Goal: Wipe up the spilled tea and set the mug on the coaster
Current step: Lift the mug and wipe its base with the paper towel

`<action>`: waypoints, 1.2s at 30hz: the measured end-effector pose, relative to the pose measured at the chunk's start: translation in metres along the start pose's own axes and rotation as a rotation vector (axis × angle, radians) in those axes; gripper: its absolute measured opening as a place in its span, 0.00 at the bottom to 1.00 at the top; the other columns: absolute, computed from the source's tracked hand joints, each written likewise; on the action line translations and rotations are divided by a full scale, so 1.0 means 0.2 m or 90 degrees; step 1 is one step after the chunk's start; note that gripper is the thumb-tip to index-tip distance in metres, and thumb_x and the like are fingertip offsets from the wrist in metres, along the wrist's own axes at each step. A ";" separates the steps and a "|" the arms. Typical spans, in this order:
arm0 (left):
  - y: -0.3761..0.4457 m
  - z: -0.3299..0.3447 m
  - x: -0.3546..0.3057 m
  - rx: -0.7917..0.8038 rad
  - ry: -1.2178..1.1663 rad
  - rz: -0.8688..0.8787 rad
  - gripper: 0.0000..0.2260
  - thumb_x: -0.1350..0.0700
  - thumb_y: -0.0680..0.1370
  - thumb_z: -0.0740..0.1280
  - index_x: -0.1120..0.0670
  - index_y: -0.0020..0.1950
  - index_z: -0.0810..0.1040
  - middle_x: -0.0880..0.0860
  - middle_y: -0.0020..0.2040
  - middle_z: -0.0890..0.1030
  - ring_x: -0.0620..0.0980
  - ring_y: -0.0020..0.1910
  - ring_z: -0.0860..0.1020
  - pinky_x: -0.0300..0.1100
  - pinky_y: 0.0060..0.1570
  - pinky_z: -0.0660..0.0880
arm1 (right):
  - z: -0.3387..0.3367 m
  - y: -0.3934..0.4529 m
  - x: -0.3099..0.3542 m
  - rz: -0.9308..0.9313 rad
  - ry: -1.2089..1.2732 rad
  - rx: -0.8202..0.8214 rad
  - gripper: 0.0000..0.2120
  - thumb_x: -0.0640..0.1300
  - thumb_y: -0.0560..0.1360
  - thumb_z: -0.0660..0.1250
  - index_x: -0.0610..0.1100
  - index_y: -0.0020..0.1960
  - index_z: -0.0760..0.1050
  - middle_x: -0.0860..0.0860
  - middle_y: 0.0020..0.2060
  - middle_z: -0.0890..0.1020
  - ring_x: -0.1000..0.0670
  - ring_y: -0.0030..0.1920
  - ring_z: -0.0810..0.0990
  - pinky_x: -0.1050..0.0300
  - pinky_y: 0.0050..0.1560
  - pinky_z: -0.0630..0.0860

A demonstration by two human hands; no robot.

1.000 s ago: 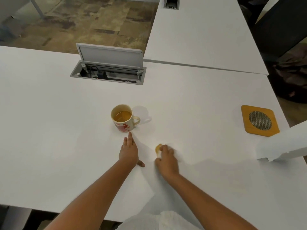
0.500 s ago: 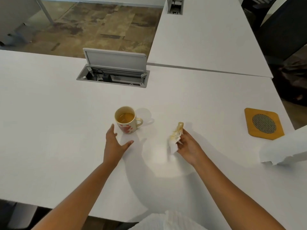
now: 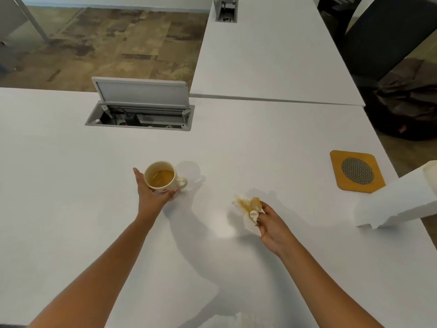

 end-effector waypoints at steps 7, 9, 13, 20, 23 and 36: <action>0.04 0.01 0.02 -0.004 -0.029 -0.022 0.54 0.59 0.65 0.77 0.47 0.75 0.39 0.52 0.77 0.52 0.52 0.74 0.57 0.55 0.71 0.59 | -0.08 0.01 -0.01 0.014 0.302 0.000 0.10 0.46 0.77 0.59 0.43 0.47 0.77 0.47 0.36 0.84 0.50 0.32 0.83 0.60 0.31 0.78; 0.03 0.02 0.02 -0.003 -0.049 -0.024 0.52 0.57 0.62 0.79 0.46 0.74 0.46 0.52 0.73 0.60 0.53 0.70 0.64 0.53 0.67 0.66 | -0.07 0.01 -0.01 0.005 0.292 0.013 0.07 0.45 0.76 0.63 0.43 0.49 0.76 0.47 0.41 0.86 0.50 0.37 0.85 0.58 0.33 0.80; 0.05 0.00 -0.02 -0.022 -0.049 0.007 0.43 0.53 0.56 0.76 0.51 0.66 0.59 0.49 0.61 0.68 0.50 0.60 0.71 0.44 0.56 0.71 | -0.09 0.02 0.00 -0.035 0.293 -0.004 0.16 0.32 0.75 0.62 0.47 0.58 0.73 0.46 0.45 0.85 0.52 0.40 0.85 0.61 0.35 0.80; 0.03 -0.01 -0.09 -0.007 -0.057 0.018 0.41 0.51 0.58 0.76 0.51 0.66 0.60 0.48 0.61 0.70 0.49 0.59 0.72 0.46 0.55 0.73 | -0.09 0.02 0.03 -0.064 0.254 -0.002 0.24 0.27 0.74 0.59 0.48 0.64 0.70 0.47 0.55 0.79 0.51 0.45 0.85 0.57 0.39 0.82; -0.02 0.00 -0.17 0.011 -0.067 0.036 0.40 0.50 0.58 0.76 0.48 0.65 0.60 0.48 0.61 0.70 0.49 0.59 0.73 0.45 0.52 0.75 | -0.05 0.02 0.08 -0.091 0.186 -0.001 0.20 0.29 0.75 0.59 0.45 0.63 0.70 0.47 0.56 0.78 0.51 0.47 0.83 0.59 0.41 0.82; -0.48 0.21 -0.71 0.091 -0.119 0.194 0.37 0.51 0.57 0.78 0.41 0.59 0.62 0.37 0.56 0.70 0.32 0.55 0.72 0.28 0.48 0.73 | 0.24 -0.02 -0.01 0.073 0.159 0.112 0.21 0.34 0.73 0.65 0.44 0.65 0.71 0.41 0.61 0.78 0.41 0.58 0.79 0.49 0.55 0.79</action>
Point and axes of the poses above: each hand's wrist, its own y-axis towards the middle knuckle, its own z-axis out of the palm, x = y × z, the point moved 9 cm from there along y, towards the middle knuckle
